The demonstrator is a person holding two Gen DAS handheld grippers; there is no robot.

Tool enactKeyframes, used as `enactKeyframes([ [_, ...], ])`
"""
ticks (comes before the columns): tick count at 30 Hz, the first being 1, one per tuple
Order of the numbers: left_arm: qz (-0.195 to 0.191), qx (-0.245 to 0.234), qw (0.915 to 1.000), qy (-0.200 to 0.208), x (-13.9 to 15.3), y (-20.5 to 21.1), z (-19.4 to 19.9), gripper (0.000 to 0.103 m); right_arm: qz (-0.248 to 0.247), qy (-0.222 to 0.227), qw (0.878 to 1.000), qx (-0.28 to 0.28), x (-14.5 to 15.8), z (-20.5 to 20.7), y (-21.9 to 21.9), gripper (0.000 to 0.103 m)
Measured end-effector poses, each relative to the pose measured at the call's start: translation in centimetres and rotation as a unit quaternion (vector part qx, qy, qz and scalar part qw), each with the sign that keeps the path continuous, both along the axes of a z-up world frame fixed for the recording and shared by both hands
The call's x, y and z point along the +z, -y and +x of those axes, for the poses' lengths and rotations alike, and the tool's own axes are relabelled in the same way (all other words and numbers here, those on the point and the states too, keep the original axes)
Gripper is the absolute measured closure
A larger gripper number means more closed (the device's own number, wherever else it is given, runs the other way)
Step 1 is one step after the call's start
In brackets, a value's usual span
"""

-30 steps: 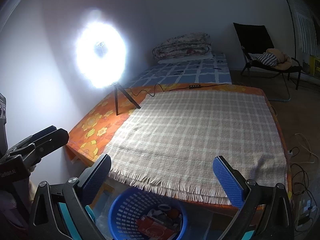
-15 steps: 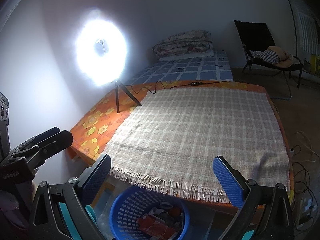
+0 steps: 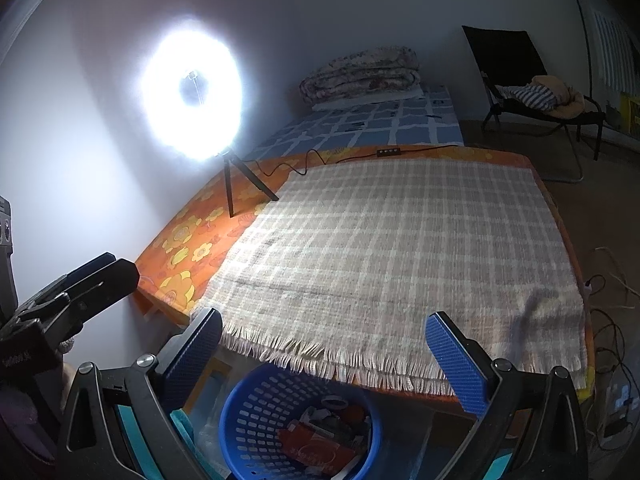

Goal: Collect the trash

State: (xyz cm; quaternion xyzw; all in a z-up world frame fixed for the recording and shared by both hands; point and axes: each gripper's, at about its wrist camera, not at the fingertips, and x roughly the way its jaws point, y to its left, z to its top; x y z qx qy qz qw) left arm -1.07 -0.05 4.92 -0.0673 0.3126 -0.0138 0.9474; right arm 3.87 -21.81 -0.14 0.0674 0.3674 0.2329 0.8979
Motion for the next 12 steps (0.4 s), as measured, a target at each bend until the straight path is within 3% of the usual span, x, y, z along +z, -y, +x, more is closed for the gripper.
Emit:
enactKeyframes([
  [6,-0.020,-0.001,0.9996,-0.022,-0.67,-0.40,0.70,0.001,-0.001,-0.003,1.000,-0.001,-0.23,0.19,-0.03,0.000],
  [12,-0.005,0.009,0.9999,-0.009,-0.74,-0.28,0.66,0.001,-0.006,-0.007,1.000,0.000,-0.75,0.43,-0.29,0.000],
])
